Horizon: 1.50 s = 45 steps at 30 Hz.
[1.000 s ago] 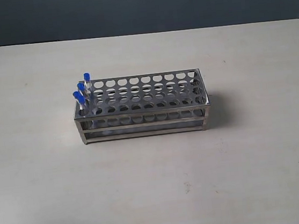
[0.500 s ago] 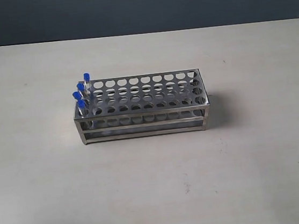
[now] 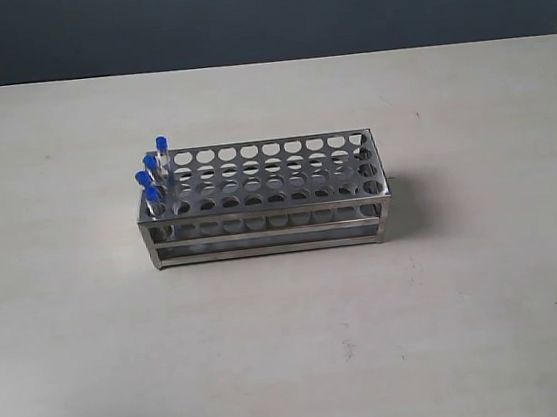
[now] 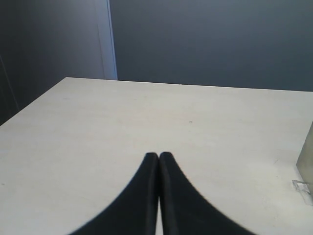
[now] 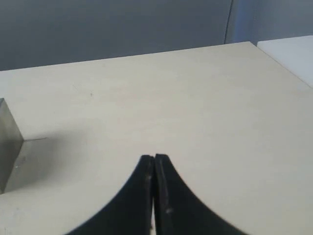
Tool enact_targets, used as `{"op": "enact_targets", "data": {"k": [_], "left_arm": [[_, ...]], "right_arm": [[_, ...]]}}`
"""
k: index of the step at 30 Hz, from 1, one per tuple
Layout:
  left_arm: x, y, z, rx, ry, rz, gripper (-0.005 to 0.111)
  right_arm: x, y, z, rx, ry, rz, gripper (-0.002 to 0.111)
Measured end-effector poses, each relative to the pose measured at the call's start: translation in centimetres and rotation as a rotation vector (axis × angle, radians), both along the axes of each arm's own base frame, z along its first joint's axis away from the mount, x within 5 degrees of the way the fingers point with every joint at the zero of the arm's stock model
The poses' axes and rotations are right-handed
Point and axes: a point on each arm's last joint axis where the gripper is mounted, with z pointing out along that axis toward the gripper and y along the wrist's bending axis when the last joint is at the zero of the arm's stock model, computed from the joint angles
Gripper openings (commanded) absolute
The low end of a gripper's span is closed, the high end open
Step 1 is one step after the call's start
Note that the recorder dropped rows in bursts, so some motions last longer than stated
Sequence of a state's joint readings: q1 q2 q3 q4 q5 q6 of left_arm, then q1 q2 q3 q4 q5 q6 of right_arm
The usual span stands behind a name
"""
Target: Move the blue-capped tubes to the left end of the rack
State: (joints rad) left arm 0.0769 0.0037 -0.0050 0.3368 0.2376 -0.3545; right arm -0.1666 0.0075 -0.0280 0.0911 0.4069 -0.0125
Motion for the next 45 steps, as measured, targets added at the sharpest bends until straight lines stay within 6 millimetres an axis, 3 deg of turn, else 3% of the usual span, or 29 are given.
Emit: {"op": "enact_targets", "data": {"k": [4, 45], "left_arm": [[0.0, 0.0, 0.0, 0.0, 0.0, 0.0, 0.0], [0.0, 0.0, 0.0, 0.0, 0.0, 0.0, 0.0]], "right_arm": [[0.07, -0.02, -0.67, -0.001, 0.013, -0.003, 0.0], [0.12, -0.03, -0.64, -0.018, -0.001, 0.0, 0.0]]}}
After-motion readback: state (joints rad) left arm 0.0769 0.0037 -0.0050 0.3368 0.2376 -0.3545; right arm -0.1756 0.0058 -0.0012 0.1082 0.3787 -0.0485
